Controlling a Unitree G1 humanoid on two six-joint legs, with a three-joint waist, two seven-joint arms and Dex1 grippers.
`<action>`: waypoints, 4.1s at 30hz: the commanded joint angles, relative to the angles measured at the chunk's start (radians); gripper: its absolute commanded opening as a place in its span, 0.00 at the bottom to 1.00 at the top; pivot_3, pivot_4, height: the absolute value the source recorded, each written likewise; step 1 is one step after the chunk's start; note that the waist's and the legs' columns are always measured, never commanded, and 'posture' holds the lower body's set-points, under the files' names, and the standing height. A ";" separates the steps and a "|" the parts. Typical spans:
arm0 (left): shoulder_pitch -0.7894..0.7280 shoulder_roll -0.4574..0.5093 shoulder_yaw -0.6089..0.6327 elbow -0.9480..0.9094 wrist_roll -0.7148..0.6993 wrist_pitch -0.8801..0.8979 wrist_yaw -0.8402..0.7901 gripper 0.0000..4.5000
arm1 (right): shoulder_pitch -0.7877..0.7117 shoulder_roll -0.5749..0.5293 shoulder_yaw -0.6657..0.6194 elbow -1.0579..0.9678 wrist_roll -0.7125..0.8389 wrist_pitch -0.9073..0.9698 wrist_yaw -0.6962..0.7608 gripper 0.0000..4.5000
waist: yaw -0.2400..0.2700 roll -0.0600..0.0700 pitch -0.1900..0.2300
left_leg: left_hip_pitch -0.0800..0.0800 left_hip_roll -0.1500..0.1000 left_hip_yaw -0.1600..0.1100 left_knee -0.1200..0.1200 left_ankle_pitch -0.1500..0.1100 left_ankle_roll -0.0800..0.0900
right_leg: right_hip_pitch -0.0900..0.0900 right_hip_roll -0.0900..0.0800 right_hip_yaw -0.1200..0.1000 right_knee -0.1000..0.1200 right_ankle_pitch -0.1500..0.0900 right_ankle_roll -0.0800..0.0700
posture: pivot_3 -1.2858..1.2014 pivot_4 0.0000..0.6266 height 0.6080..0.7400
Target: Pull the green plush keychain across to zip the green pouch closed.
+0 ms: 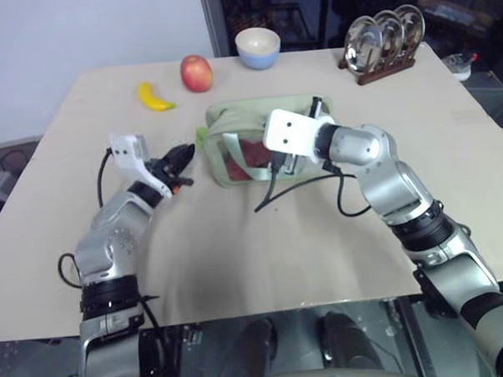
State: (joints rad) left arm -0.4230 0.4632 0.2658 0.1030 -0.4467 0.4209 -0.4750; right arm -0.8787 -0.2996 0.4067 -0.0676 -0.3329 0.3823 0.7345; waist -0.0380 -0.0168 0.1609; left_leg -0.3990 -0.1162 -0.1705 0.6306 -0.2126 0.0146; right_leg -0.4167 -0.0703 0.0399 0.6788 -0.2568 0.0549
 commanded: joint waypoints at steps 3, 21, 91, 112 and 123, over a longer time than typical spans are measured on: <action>-0.070 0.025 -0.079 0.059 0.176 -0.160 0.046 0.51 | -0.011 0.020 0.001 -0.021 0.011 -0.023 -0.008 0.00 | 0.000 0.000 0.000 | 0.000 0.000 0.000 0.000 0.000 0.000 | 0.000 0.000 0.000 0.000 0.000 0.000 | 0.52 0.24 1.00; -0.260 0.086 -0.203 0.359 0.481 -0.547 0.119 0.02 | 0.002 0.024 -0.001 -0.030 0.007 -0.015 -0.011 0.00 | -0.006 0.000 0.000 | -0.001 -0.001 0.000 0.000 0.000 0.000 | -0.001 0.000 0.000 0.000 0.000 0.000 | 0.52 0.24 1.00; 0.004 0.116 -0.098 -0.009 0.092 -0.329 -0.292 0.00 | 0.043 0.007 -0.040 -0.124 0.079 0.070 0.011 0.32 | -0.004 0.000 0.000 | 0.000 0.000 -0.001 0.000 0.000 0.000 | -0.002 0.000 0.001 0.001 0.000 0.000 | 0.52 0.24 1.00; 0.030 0.095 -0.106 -0.058 0.140 -0.366 -0.253 0.00 | -0.299 0.033 0.068 0.305 -0.033 -0.356 -0.087 0.54 | -0.004 0.000 0.001 | -0.001 -0.001 -0.001 -0.001 0.000 0.000 | -0.002 0.000 0.001 0.000 0.000 0.000 | 0.52 0.24 1.00; 0.063 0.097 -0.109 -0.092 0.158 -0.376 -0.243 0.00 | -0.405 0.122 0.125 0.613 -0.165 -0.544 -0.186 0.54 | -0.006 0.000 0.001 | -0.001 -0.001 -0.001 -0.001 0.000 0.000 | -0.003 0.001 0.002 0.000 0.000 0.000 | 0.52 0.24 1.00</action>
State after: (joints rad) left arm -0.3587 0.5531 0.1490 0.0555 -0.2960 0.0688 -0.7212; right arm -1.2470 -0.1894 0.5294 0.5375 -0.4844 -0.1369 0.5687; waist -0.0440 -0.0164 0.1615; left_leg -0.4000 -0.1172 -0.1716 0.6294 -0.2129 0.0144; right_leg -0.4195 -0.0696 0.0418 0.6789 -0.2566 0.0549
